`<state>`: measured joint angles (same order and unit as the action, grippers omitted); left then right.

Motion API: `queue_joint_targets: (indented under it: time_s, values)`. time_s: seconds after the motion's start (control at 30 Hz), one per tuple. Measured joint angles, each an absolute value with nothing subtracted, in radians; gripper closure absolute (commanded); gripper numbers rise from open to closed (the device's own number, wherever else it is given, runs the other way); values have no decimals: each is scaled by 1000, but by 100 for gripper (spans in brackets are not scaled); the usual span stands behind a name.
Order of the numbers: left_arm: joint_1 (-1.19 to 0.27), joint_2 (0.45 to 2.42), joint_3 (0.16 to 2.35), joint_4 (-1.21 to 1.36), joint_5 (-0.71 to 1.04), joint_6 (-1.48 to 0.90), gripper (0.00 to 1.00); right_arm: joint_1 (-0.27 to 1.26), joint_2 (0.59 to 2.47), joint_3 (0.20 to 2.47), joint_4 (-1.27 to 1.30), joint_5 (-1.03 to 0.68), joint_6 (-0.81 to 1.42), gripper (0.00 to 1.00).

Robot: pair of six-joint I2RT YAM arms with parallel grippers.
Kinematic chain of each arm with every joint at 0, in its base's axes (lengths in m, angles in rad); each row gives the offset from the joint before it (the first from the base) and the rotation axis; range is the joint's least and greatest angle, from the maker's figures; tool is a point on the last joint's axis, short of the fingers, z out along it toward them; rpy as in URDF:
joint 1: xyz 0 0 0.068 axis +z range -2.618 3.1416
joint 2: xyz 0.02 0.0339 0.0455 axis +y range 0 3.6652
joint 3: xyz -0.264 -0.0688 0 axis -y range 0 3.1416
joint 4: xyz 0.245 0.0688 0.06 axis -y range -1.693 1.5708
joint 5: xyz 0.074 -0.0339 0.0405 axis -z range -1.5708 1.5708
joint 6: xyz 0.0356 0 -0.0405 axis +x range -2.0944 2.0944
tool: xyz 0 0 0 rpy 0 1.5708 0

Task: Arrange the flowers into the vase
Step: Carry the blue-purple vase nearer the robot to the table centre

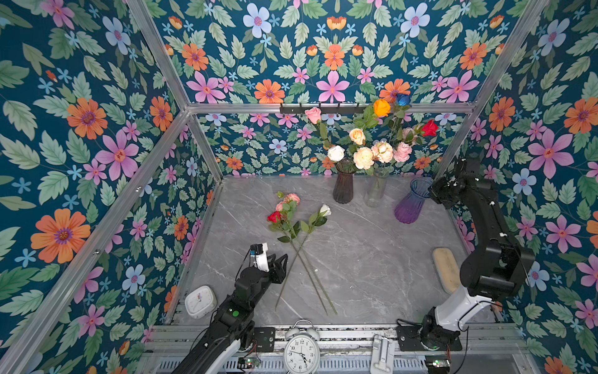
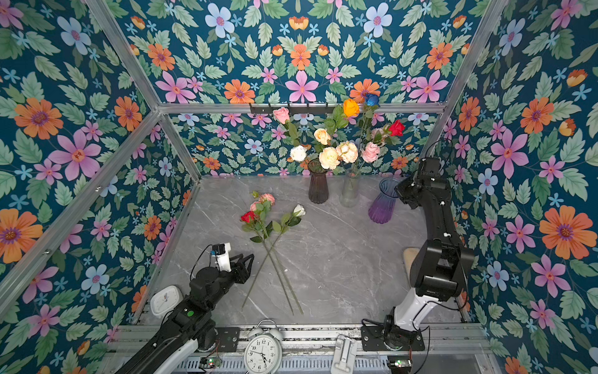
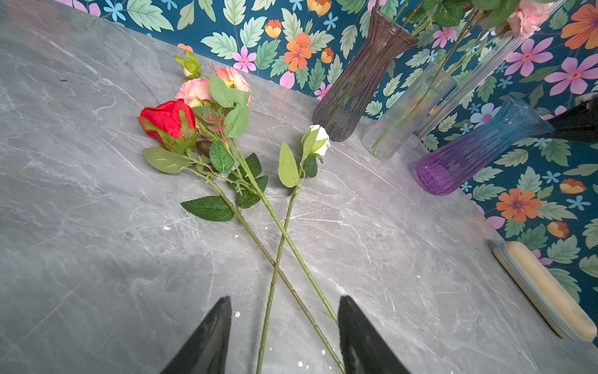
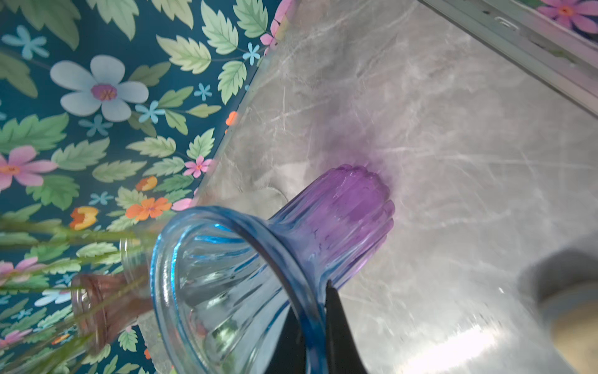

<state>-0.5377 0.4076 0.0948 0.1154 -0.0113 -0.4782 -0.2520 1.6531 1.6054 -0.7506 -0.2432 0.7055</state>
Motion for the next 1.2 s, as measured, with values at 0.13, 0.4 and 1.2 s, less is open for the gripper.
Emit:
queue_joint_targets:
  time_s: [0.13, 0.4, 1.2]
  values:
    - [-538, 410, 94, 115, -8, -478, 44, -210, 1480, 1494, -743, -257, 712, 100]
    - [-538, 427, 94, 119, -4, -471, 44, 23, 1264, 1364, -833, -251, 694, 100]
    - [-544, 445, 94, 118, -17, -471, 44, 557, 1196, 1184, -880, -217, 791, 96]
